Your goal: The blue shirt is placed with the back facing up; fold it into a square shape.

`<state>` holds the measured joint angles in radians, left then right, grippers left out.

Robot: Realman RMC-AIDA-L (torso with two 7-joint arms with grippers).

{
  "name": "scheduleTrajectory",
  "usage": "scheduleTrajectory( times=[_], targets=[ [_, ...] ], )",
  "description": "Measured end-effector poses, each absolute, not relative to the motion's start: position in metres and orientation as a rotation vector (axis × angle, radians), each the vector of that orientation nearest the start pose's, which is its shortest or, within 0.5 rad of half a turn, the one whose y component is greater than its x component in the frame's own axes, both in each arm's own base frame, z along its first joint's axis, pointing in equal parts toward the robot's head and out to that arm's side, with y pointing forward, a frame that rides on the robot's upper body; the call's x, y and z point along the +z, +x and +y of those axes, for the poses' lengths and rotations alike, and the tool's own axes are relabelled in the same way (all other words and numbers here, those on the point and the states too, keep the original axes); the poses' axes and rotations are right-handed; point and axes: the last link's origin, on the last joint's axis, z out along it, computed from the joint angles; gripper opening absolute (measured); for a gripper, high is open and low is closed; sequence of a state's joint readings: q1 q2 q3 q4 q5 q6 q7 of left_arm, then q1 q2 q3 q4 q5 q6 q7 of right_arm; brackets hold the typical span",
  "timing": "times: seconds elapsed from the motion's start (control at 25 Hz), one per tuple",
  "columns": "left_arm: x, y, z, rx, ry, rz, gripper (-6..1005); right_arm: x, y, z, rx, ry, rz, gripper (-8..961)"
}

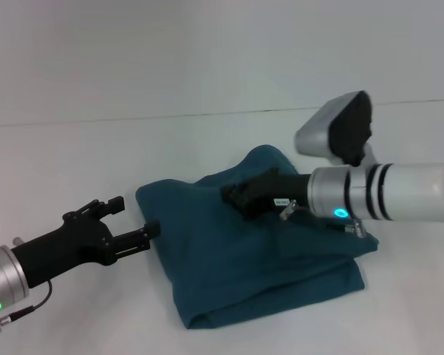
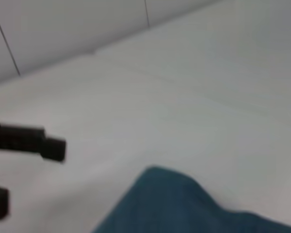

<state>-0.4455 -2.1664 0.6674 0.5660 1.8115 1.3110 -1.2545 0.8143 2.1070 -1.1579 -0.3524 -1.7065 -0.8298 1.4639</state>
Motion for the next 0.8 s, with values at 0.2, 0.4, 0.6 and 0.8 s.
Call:
scheduleTrajectory(
  times=[0.2,0.4,0.6,0.8],
  targets=[
    [-0.032,-0.285,0.326,-0.787,-2.397,-0.774,952,-0.104,0.213,0.412,0.243,-2.565,0.702,7],
    [-0.032,-0.285,0.326,-0.784,-2.395,-0.775,952,-0.103,0.212,0.412,0.252,-2.566,0.702,7],
    [-0.032,-0.286,0.326,-0.785,-2.394,-0.777,952,-0.089,0.209,0.409,0.401,-2.563,0.686,7],
    [-0.031,-0.287,0.325,-0.789,-2.392,-0.780,952,-0.070,0.216,0.399,0.520,-2.550,0.715,7]
  ],
)
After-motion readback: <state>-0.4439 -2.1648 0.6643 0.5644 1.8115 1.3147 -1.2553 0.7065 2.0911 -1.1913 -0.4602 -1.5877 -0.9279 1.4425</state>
